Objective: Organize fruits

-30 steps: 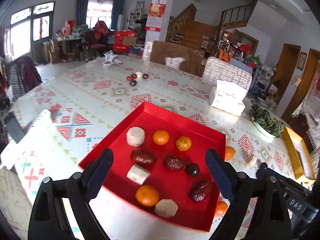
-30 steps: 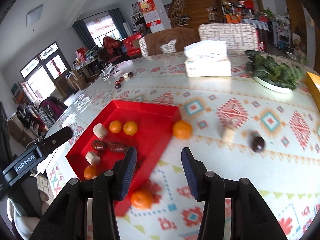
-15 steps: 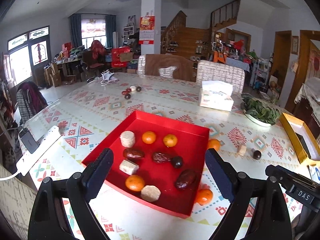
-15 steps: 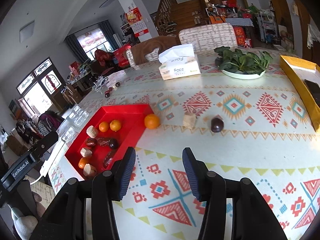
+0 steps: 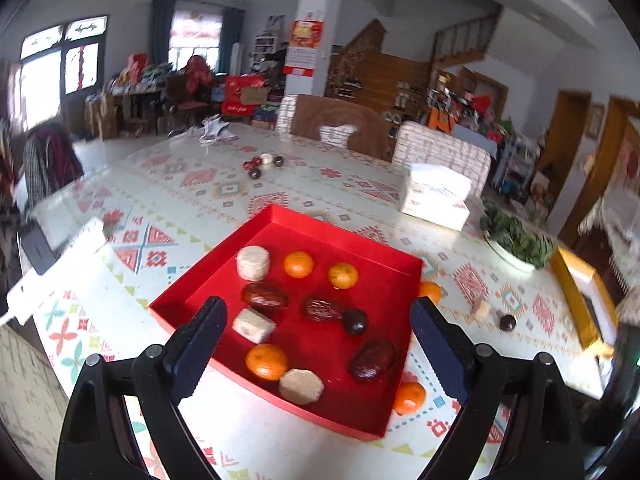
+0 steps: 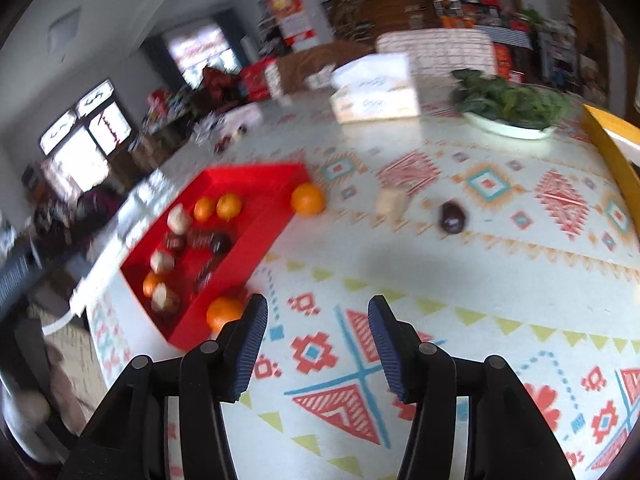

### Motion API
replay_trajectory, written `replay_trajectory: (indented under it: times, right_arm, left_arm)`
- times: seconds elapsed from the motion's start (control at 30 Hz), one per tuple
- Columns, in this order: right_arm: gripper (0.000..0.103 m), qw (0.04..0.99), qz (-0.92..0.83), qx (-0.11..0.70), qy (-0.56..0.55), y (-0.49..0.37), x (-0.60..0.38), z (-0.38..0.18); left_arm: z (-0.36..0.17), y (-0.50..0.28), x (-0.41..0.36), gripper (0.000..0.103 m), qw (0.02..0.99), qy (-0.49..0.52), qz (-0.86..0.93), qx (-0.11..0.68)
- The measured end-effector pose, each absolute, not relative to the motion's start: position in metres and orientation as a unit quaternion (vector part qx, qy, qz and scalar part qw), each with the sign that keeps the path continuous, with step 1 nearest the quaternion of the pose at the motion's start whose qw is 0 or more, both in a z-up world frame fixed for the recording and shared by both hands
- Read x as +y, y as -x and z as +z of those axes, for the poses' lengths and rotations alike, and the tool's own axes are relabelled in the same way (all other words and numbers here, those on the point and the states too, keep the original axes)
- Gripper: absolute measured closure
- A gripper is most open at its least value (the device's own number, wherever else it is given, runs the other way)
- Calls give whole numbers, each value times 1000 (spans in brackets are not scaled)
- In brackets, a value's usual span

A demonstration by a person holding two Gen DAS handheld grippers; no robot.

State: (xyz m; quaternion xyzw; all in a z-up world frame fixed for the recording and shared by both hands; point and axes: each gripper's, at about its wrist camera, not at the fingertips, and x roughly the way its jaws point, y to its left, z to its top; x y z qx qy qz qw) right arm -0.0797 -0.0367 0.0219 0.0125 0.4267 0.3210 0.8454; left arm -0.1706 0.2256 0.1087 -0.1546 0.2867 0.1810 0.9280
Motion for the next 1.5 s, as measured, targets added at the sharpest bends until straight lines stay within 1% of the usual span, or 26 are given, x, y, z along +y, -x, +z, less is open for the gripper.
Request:
replay_trajectory:
  times: [0.3, 0.53, 0.57, 0.6, 0.63, 0.67, 0.83, 0.97, 1.1, 1.13, 1.2, 1.37, 1.5]
  right_arm:
    - [46, 821, 373, 426, 76, 89, 28, 3]
    - [47, 805, 396, 433, 84, 89, 46, -6]
    - [50, 801, 401, 438, 77, 88, 46, -7]
    - [59, 794, 410, 444, 66, 87, 46, -8]
    - [65, 788, 419, 449, 55, 88, 45, -8]
    - [68, 789, 416, 449, 57, 89, 45, -8]
    - [68, 805, 387, 445, 63, 89, 31, -3]
    - [68, 831, 334, 443, 53, 77, -11, 1]
    - [65, 833, 316, 453, 32, 67, -44, 0]
    - [63, 828, 325, 456, 17, 64, -51, 2]
    - [54, 830, 333, 448, -10, 59, -66, 10]
    - [52, 867, 270, 418, -42, 33, -99, 30]
    - [53, 874, 236, 420, -58, 3, -104, 23]
  left_arm:
    - [92, 168, 251, 10, 920, 180, 181, 297]
    - [85, 160, 247, 11, 921, 179, 165, 305]
    - [85, 159, 247, 11, 921, 179, 164, 305]
    - [84, 158, 246, 11, 921, 180, 162, 306]
    - [84, 158, 245, 11, 921, 180, 161, 307]
    - [84, 157, 244, 11, 921, 179, 159, 308]
    - [87, 156, 233, 11, 924, 173, 145, 308]
    - [89, 152, 221, 10, 929, 164, 126, 307]
    - [87, 145, 200, 10, 934, 155, 97, 307]
    - [87, 144, 197, 10, 935, 154, 92, 306]
    - [88, 143, 189, 10, 938, 147, 83, 303]
    - [85, 137, 172, 10, 944, 143, 25, 296]
    - [77, 123, 144, 10, 940, 112, -17, 323]
